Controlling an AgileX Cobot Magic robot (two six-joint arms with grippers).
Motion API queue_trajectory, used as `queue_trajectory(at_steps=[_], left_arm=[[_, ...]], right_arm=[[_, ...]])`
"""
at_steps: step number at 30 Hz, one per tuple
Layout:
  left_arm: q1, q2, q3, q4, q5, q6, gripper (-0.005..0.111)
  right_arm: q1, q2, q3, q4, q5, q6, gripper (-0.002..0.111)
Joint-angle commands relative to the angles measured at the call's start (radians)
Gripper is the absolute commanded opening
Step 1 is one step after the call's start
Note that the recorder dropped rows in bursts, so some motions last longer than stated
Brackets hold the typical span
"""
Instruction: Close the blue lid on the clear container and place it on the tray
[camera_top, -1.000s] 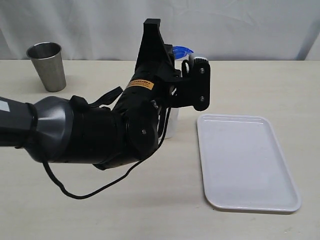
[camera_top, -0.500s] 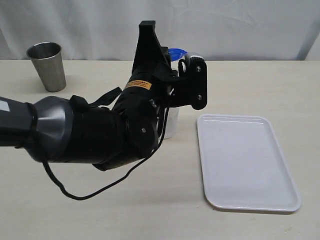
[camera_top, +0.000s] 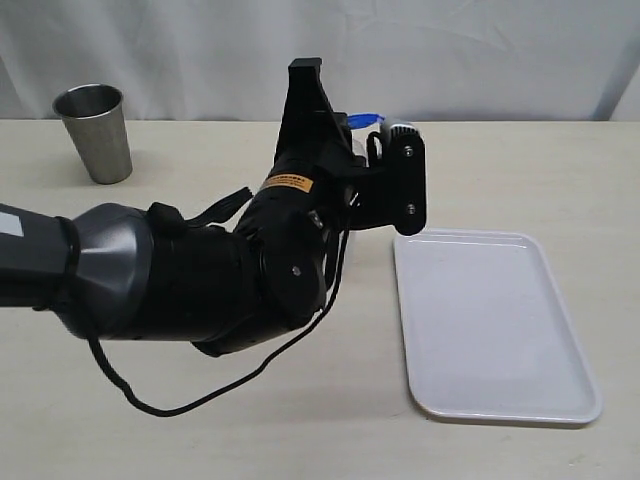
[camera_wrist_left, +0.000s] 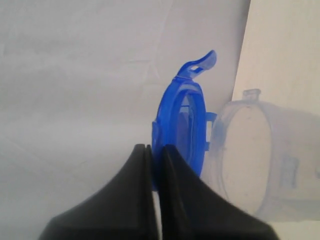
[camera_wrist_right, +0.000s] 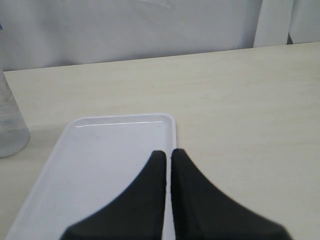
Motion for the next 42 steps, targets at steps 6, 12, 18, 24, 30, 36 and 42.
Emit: queue_trajectory(at_steps=[6,12,18,24,30,36,42], left_arm=[[-0.002,-0.009,0.002,-0.045,0.023,0.029,0.000],[-0.002,-0.009,0.002,-0.092,0.033,0.029,0.000],[-0.004,-0.009,0.002,-0.116,0.076,0.029,0.000],[-0.033,-0.009,0.002,-0.124,0.073,0.029,0.000],[-0.050,-0.009,0.002,-0.139,0.078,0.029,0.000],[-0.050,-0.009,0.002,-0.167,0.078,0.029,0.000],[-0.026,-0.009,0.002,-0.203,0.158,0.029,0.000]], right_arm=[[-0.001,-0.004,0.004,0.001,-0.002,0.006,0.005],[-0.001,-0.004,0.004,0.001,-0.002,0.006,0.005],[-0.001,-0.004,0.004,0.001,-0.002,0.006,0.005],[-0.001,-0.004,0.004,0.001,-0.002,0.006,0.005],[-0.001,-0.004,0.004,0.001,-0.002,0.006,0.005],[-0.001,-0.004,0.004,0.001,-0.002,0.006,0.005],[-0.001,-0.004,0.004,0.001,-0.002,0.006,0.005]])
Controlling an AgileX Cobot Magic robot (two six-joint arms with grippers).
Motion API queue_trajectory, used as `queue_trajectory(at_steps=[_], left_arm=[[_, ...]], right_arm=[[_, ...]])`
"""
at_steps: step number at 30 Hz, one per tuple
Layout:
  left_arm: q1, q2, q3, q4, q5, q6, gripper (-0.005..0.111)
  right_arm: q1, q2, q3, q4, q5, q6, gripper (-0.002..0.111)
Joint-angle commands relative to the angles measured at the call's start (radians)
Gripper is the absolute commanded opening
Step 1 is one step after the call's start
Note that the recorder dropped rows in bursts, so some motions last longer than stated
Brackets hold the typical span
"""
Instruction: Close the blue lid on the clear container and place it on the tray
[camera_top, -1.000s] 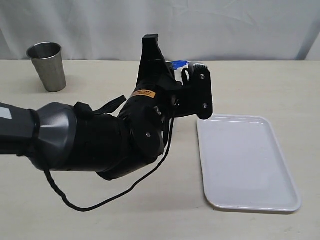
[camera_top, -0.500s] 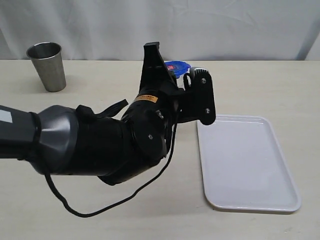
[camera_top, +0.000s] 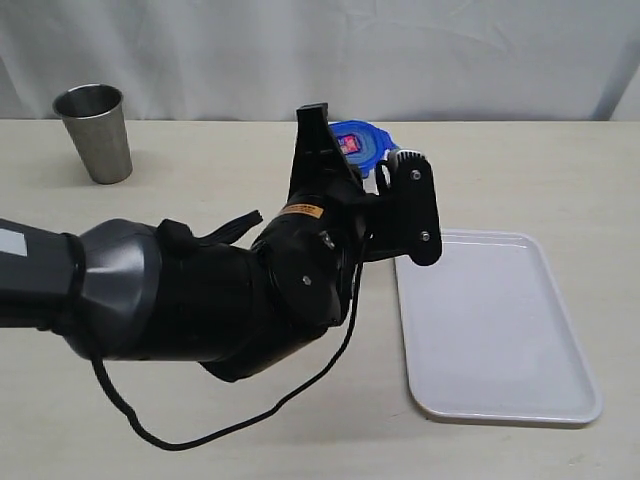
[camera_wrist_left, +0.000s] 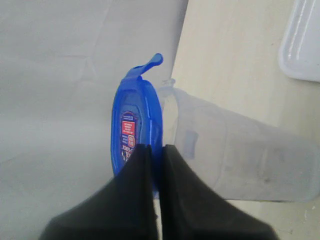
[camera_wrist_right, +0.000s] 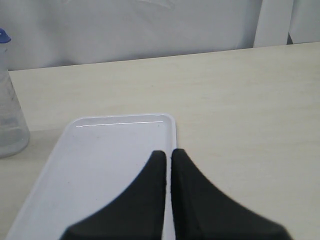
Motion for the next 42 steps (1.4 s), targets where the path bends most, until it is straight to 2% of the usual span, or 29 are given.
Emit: queue_trajectory(at_steps=[1,6,11,19,22,25,28,31,42], left_arm=[[0.015,-0.009,0.002,-0.025,0.022,0.029,0.000],[0.015,-0.009,0.002,-0.028,0.011,0.029,0.000],[0.039,-0.009,0.002,-0.077,0.090,0.029,0.000],[0.049,-0.009,0.002,-0.085,0.114,0.029,0.000],[0.049,-0.009,0.002,-0.081,0.124,0.029,0.015],[0.049,-0.009,0.002,-0.081,0.114,0.029,0.035],[0.049,-0.009,0.002,-0.081,0.077,0.029,0.048],[0.049,-0.009,0.002,-0.081,0.055,0.029,0.053],[0.049,-0.033,0.002,-0.111,0.064,0.029,0.053]], right_arm=[[-0.001,-0.004,0.004,0.001,-0.002,0.006,0.005],[-0.001,-0.004,0.004,0.001,-0.002,0.006,0.005],[-0.001,-0.004,0.004,0.001,-0.002,0.006,0.005],[-0.001,-0.004,0.004,0.001,-0.002,0.006,0.005],[-0.001,-0.004,0.004,0.001,-0.002,0.006,0.005],[-0.001,-0.004,0.004,0.001,-0.002,0.006,0.005],[-0.001,-0.004,0.004,0.001,-0.002,0.006,0.005],[-0.001,-0.004,0.004,0.001,-0.002,0.006,0.005],[-0.001,-0.004,0.004,0.001,-0.002,0.006,0.005]])
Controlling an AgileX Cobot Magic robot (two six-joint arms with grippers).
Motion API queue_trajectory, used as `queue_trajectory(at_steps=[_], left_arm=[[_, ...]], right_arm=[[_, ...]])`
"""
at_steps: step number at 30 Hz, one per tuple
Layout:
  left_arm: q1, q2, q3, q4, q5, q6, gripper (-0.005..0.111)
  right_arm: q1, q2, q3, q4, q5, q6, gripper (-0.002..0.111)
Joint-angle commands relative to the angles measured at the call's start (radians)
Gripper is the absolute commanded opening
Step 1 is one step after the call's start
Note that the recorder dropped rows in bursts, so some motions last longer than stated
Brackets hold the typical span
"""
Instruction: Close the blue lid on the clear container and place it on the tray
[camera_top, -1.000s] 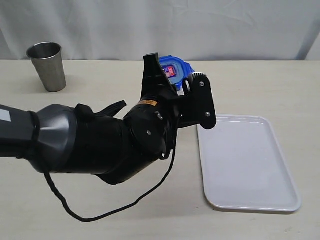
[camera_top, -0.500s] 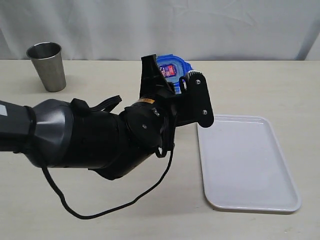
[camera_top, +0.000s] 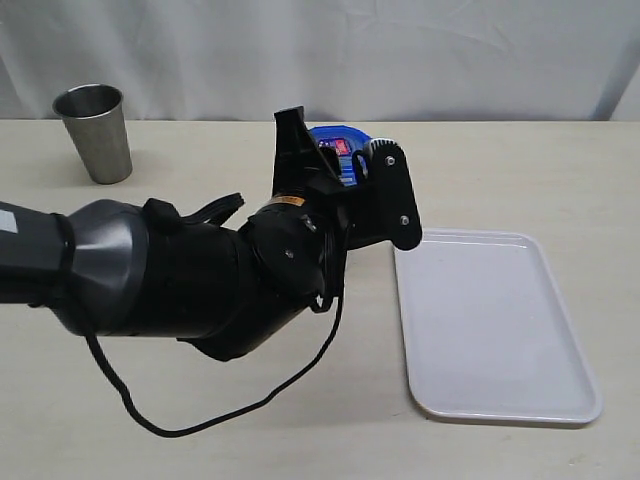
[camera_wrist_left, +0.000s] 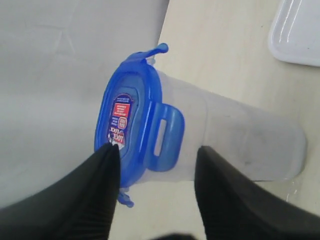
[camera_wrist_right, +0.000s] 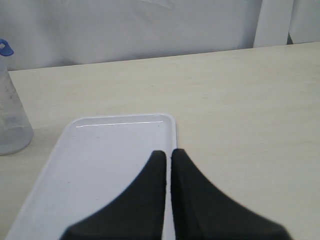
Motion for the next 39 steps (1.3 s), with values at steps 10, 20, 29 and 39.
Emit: queue_trajectory(at_steps=[10,20,29,39], left_arm=[[0.002,-0.207,0.002,-0.214,0.138,0.031,0.053],[0.034,-0.307,0.002,-0.271,0.336,-0.001,0.023],[0.388,-0.303,-0.009,-0.273,0.930,-0.236,0.000],[0.501,-0.171,-0.169,-0.069,1.153,-0.405,0.000]], right_arm=[[-0.001,-0.004,0.004,0.001,-0.002,0.006,0.005],[-0.001,-0.004,0.004,0.001,-0.002,0.006,0.005],[-0.001,-0.004,0.004,0.001,-0.002,0.006,0.005],[-0.001,-0.004,0.004,0.001,-0.002,0.006,0.005]])
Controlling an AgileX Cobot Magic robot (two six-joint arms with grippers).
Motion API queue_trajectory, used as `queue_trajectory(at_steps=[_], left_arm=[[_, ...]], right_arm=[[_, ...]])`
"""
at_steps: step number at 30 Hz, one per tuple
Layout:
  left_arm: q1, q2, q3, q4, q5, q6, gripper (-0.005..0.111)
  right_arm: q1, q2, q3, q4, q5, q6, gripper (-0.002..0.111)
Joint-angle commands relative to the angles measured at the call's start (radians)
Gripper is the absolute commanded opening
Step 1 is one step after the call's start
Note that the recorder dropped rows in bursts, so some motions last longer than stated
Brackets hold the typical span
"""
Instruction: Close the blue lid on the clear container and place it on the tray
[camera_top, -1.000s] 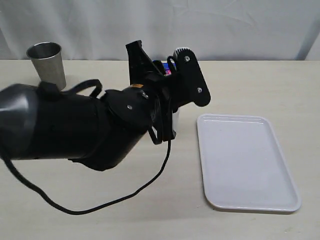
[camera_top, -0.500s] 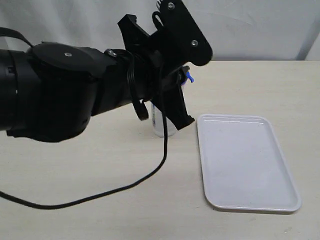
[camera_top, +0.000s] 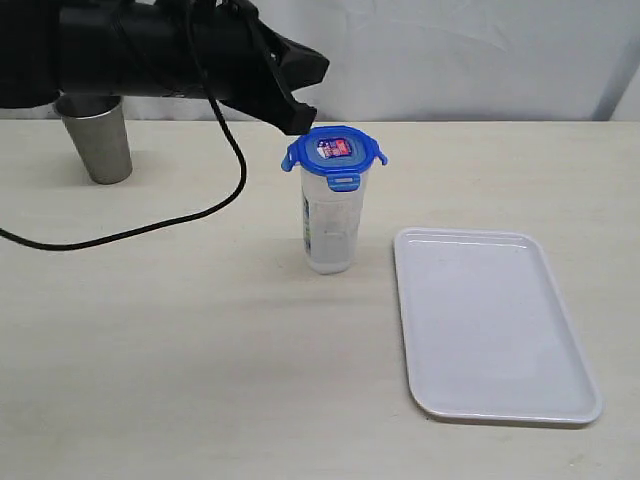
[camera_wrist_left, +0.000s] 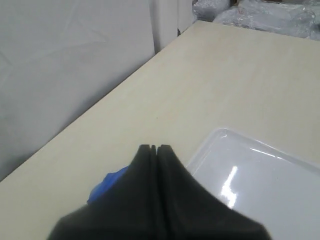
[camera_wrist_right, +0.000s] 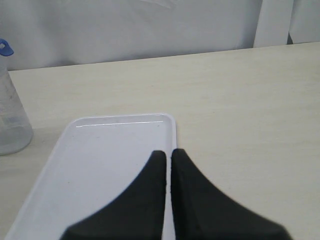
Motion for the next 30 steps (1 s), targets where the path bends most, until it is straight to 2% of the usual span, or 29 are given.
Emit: queue_trajectory(at_steps=[1,13,30], left_arm=[[-0.010,0.082,-0.061,0.155,0.048,-0.103,0.000],[-0.020,0.256,-0.117,0.211,0.011,-0.105,0.000],[-0.020,0.252,-0.149,0.193,-0.002,-0.101,0.000]], right_arm=[[-0.001,-0.004,0.004,0.001,-0.002,0.006,0.005],[-0.001,-0.004,0.004,0.001,-0.002,0.006,0.005],[-0.001,-0.004,0.004,0.001,-0.002,0.006,0.005]])
